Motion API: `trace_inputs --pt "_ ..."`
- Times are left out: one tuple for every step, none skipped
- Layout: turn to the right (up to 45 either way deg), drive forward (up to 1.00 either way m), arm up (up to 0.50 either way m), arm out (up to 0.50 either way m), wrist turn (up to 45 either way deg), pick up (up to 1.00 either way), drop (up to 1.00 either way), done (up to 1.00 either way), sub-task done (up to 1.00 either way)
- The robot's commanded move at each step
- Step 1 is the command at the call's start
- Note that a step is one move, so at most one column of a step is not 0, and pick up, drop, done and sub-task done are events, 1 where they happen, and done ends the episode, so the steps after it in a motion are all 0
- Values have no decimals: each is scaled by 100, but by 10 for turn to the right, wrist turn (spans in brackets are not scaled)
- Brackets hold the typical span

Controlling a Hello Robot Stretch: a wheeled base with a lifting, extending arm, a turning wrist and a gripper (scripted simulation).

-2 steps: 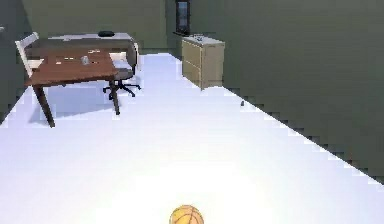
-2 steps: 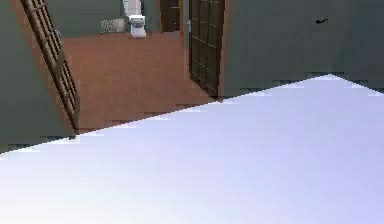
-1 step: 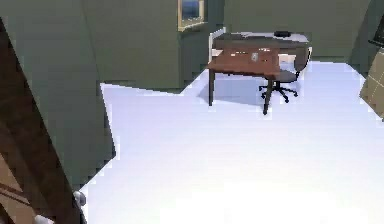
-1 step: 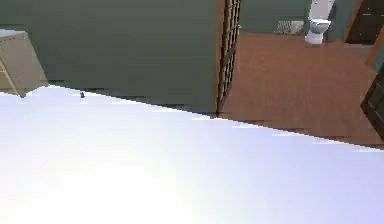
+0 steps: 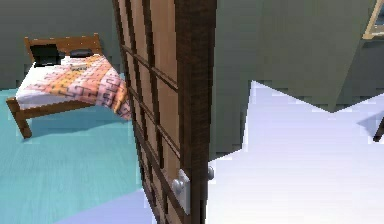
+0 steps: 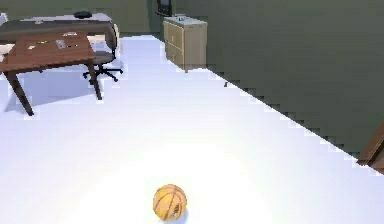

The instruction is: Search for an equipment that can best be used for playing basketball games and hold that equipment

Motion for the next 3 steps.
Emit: trace_inputs --pt "0 0 18 0 0 0 0 0 0" --pt "0 0 0 48 0 0 0 0 0" --pt "0 0 0 0 450 0 0 0 0"
